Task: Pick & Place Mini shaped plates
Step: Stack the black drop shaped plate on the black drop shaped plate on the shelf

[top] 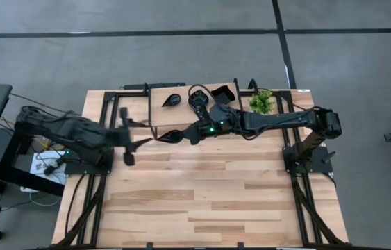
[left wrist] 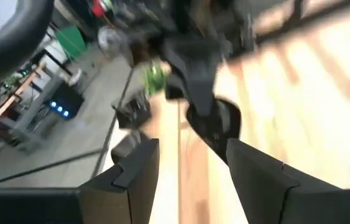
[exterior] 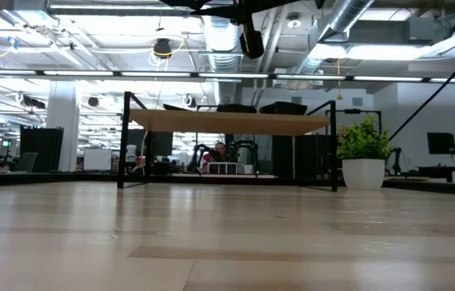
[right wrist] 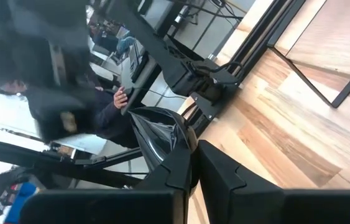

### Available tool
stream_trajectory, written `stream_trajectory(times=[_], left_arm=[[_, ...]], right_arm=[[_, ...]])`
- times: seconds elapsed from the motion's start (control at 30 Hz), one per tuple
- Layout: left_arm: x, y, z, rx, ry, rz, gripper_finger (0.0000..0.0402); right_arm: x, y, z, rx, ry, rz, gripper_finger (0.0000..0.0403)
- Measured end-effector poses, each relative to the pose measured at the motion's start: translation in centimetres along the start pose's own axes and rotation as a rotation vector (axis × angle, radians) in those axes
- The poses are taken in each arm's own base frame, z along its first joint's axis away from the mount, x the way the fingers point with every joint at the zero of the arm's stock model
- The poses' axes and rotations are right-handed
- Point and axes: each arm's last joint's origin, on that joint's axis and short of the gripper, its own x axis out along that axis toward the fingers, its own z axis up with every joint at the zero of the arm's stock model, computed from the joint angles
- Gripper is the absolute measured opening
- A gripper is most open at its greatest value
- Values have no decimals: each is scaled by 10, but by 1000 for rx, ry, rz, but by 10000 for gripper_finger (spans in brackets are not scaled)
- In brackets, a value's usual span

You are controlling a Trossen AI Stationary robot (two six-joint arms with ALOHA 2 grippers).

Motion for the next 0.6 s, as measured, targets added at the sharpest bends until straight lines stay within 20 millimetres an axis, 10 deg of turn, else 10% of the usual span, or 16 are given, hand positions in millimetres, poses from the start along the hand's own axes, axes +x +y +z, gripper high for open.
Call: stream_trajectory(times=[0.6], left_arm=[[27,-29,16,345,83,-89,190]], right_arm=[[0,0,-1,44,-2,-1,24]])
